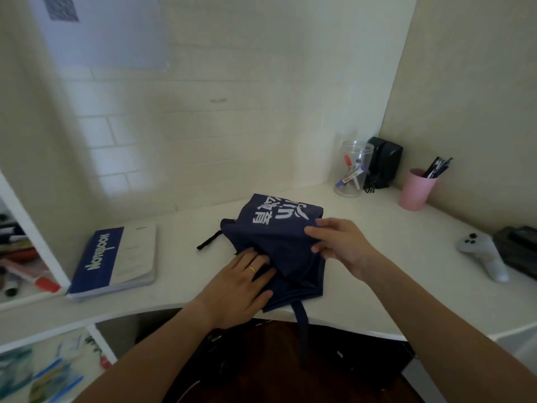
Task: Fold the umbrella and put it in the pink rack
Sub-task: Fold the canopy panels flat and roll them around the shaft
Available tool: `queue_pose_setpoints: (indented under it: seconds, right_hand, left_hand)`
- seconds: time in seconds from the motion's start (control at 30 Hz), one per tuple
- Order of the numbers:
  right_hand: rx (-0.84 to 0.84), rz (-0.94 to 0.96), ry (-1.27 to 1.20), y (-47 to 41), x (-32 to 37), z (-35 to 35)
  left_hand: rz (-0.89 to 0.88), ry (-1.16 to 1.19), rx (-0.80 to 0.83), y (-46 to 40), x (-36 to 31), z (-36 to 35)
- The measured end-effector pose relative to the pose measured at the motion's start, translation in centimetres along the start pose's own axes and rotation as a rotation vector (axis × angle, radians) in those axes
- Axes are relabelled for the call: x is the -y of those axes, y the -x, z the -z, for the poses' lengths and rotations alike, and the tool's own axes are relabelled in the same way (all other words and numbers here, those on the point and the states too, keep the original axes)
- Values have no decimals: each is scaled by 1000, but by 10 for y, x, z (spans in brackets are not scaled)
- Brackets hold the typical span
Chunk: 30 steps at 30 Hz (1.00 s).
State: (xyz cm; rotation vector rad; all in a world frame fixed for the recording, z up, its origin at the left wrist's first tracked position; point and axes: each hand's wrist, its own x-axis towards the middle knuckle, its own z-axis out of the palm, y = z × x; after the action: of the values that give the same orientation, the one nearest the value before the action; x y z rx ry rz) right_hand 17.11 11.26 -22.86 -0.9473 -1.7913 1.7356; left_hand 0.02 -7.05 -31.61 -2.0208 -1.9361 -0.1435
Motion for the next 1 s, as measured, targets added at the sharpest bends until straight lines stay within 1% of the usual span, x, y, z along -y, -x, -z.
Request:
queue_pose_setpoints:
  seconds: [0.1, 0.2, 0.27, 0.33, 0.37, 0.5, 0.57, 0.63, 0.73, 0.83, 0.87, 0.93, 1.0]
  right_hand:
    - [-31, -27, 170, -1, -9, -1]
    - [-194, 40, 237, -9, -13, 0]
    - [-274, 73, 236, -16, -12, 2]
    - [-273, 89, 223, -24, -9, 3]
    - [-264, 88, 205, -28, -6, 3]
    - [-279, 59, 94, -43, 6, 0]
    - [-337, 88, 224, -44, 5, 0]
    - [-347, 176, 427, -43, -3, 2]
    - [-198, 268, 617, -42, -23, 8]
    - [-170, 265, 834, -49, -44, 17]
    - [-175, 238, 854, -52, -47, 19]
    - [-203, 227, 819, -59, -43, 20]
    - [-255, 242, 689, -68, -27, 20]
  left_hand:
    - [0, 58, -16, 0, -2, 9]
    - [7, 193, 11, 3, -3, 12]
    - [25, 246, 90, 4, -3, 14]
    - [36, 217, 173, -3, -5, 15]
    - [37, 186, 187, -8, -7, 16]
    - [58, 126, 91, -31, -16, 17]
    - [23, 98, 76, -40, -17, 11]
    - [12, 105, 127, -45, -16, 2]
    - [47, 147, 214, -46, -10, -11]
    - [51, 189, 245, -46, -10, -18]
    - [49, 189, 254, -46, -10, -19]
    - [39, 162, 255, -46, -9, -17]
    - [5, 108, 186, -49, -8, -11]
